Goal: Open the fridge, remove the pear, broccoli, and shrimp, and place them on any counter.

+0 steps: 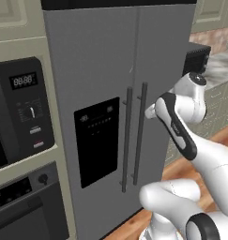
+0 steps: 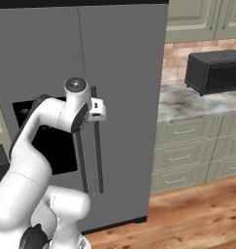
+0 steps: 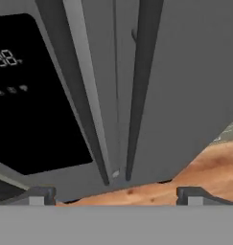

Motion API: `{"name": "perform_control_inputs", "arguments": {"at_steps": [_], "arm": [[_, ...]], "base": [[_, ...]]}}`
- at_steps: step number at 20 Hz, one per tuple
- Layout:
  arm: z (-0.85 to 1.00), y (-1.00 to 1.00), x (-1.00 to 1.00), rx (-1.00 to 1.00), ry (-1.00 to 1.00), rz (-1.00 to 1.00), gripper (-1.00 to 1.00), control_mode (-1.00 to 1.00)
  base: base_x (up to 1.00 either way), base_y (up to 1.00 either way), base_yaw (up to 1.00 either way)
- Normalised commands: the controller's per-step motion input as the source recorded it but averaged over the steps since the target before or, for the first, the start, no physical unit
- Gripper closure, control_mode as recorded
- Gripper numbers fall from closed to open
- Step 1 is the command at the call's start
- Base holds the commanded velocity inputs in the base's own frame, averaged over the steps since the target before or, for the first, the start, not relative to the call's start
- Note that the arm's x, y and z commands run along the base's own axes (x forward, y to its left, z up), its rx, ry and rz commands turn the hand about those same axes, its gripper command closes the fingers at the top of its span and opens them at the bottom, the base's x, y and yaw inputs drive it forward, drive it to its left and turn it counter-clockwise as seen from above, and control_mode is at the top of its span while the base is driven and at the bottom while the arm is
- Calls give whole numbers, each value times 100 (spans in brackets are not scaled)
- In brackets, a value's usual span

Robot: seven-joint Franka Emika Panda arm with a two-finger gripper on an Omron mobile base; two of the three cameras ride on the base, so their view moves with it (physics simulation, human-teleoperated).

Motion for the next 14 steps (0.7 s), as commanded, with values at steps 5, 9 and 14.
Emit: {"name": "perform_control_inputs", "arguments": {"at_steps": [5, 9, 14], "arm": [[-6, -15, 79, 8, -9, 6, -100, -100], [0, -1, 90, 11, -2, 0, -100, -100], [0, 0, 90, 14, 0, 0, -100, -100]], "base": [[0, 0, 0], [0, 0, 0], [0, 0, 0]]}}
